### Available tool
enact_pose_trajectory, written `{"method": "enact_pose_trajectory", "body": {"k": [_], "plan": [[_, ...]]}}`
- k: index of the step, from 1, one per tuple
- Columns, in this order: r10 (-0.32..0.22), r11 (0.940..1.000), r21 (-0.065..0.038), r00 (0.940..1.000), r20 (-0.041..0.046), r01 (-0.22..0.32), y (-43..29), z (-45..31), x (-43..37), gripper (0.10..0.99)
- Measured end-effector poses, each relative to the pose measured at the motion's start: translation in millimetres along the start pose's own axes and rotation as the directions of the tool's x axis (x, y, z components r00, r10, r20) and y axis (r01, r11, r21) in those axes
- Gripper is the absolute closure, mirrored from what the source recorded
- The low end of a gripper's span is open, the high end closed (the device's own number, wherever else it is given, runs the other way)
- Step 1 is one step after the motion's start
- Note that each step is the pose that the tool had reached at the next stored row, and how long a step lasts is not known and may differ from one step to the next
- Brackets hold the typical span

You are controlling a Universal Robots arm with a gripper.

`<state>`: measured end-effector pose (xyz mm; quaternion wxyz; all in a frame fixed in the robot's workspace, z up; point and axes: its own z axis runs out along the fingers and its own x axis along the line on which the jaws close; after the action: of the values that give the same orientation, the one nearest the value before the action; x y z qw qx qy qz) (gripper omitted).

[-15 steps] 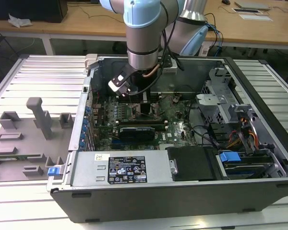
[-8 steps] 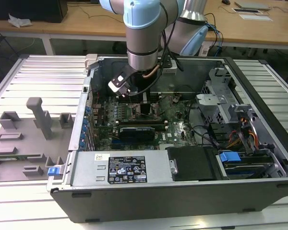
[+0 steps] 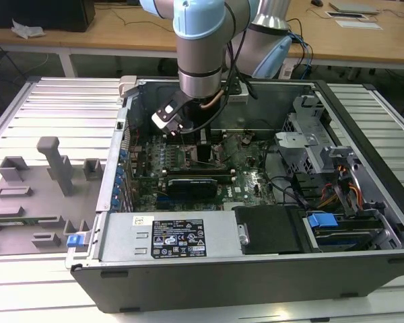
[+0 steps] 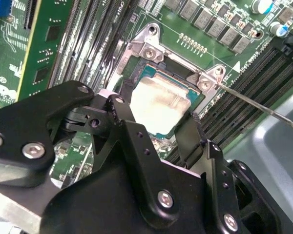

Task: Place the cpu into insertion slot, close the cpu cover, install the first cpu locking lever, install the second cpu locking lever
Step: 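Place the cpu into insertion slot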

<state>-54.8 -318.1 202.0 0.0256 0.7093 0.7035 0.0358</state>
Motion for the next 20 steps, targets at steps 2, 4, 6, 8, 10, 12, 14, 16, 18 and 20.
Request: {"method": "enact_pose_trajectory", "body": {"k": [2, 4, 6, 8, 10, 12, 14, 16, 18, 20], "plan": [[0.0, 1.0, 0.0, 1.0, 0.0011, 0.0, 0.2, -1.4, 0.1, 0.471], [-0.002, 1.0, 0.0, 0.9998, 0.0179, 0.002, 0.2, -1.5, 0.0, 0.471], [-0.003, 1.0, 0.001, 0.9995, 0.0303, 0.003, 0.1, -1.5, 0.0, 0.471], [-0.004, 1.0, 0.001, 0.9992, 0.0402, 0.004, 0.2, -1.6, 0.2, 0.471], [-0.004, 1.0, 0.001, 0.9992, 0.0402, 0.004, 0.2, -2.0, 0.4, 0.471], [-0.004, 1.0, 0.001, 0.9992, 0.0403, 0.004, 0.5, -5.1, 0.4, 0.471], [-0.004, 1.0, 0.001, 0.9992, 0.0402, 0.004, 0.8, -8.3, 0.5, 0.471], [-0.004, 1.0, 0.0, 0.9992, 0.0401, 0.004, 0.8, -8.5, 0.5, 0.471], [-0.004, 1.0, 0.001, 0.9992, 0.0403, 0.004, 0.8, -8.7, 0.5, 0.471], [-0.004, 1.0, 0.001, 0.9992, 0.0403, 0.004, 0.8, -8.7, 0.5, 0.482]]}}
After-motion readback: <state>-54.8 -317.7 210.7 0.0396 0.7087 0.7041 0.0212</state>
